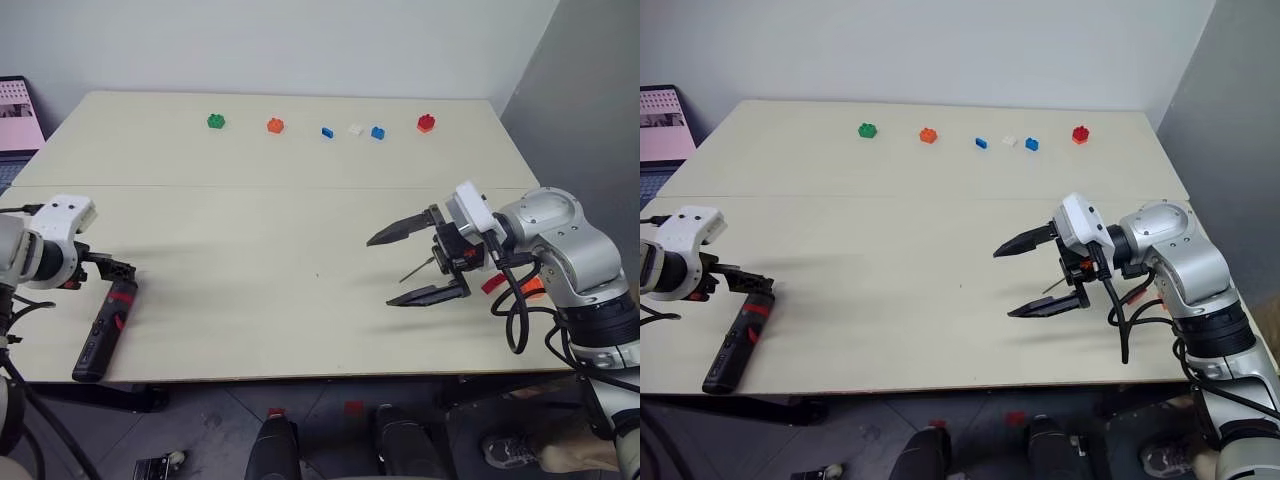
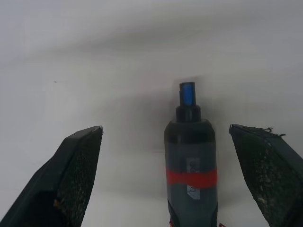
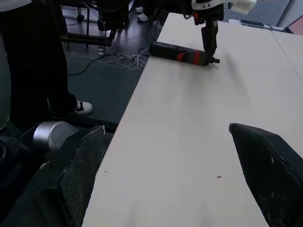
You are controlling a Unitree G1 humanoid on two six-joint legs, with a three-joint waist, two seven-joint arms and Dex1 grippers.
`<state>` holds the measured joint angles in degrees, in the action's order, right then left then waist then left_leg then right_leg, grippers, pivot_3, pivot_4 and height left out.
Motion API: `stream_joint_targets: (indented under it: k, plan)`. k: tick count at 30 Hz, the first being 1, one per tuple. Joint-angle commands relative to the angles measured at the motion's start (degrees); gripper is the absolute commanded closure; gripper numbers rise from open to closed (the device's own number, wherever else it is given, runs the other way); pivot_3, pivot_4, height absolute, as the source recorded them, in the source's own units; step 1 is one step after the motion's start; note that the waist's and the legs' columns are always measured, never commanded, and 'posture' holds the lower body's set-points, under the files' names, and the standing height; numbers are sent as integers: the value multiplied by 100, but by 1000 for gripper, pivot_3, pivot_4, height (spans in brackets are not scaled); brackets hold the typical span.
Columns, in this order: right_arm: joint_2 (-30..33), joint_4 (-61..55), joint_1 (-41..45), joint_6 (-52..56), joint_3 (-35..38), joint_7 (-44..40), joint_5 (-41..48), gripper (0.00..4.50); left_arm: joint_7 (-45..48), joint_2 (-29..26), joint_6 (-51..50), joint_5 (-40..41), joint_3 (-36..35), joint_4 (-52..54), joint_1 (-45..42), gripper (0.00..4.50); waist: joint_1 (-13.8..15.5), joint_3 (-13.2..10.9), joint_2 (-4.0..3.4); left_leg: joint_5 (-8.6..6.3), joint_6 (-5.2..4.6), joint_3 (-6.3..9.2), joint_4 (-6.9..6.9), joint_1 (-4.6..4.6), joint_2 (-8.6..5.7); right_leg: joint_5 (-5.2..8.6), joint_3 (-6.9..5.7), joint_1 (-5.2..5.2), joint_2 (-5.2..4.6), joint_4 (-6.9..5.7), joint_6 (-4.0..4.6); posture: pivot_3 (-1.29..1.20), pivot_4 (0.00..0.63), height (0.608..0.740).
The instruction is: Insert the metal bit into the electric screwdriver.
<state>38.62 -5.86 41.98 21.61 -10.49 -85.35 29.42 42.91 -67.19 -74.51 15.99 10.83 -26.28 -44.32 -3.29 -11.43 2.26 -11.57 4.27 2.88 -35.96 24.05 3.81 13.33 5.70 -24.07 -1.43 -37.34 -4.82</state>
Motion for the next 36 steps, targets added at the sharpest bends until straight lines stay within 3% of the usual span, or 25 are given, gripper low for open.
stream_joint_targets:
  k: [1, 25, 36]
  plan:
    - [-79, -248, 175, 146, 138, -21, 273, 63, 161, 122, 145, -217, 76, -254, -273, 0, 1, 0, 0, 0, 0, 1, 0, 0, 0, 0, -1, 0, 1, -1, 0, 0, 150, 740]
    - [-33, -358, 139, 421, 343, 182, 435, 63, 303, 822, 443, -775, 100, -1353, -767, 0, 2, 1, 2, 1, 0, 11, -10, -5, -1, 6, -3, -4, 4, -43, -6, 0, 150, 740]
    - [-4, -393, 86, 407, 318, 222, 366, 63, 505, 794, 366, -886, 121, -1574, -864, 0, 0, 1, 2, 1, 0, 12, -8, -4, -1, 7, -3, -5, 5, -44, -6, 0, 150, 740]
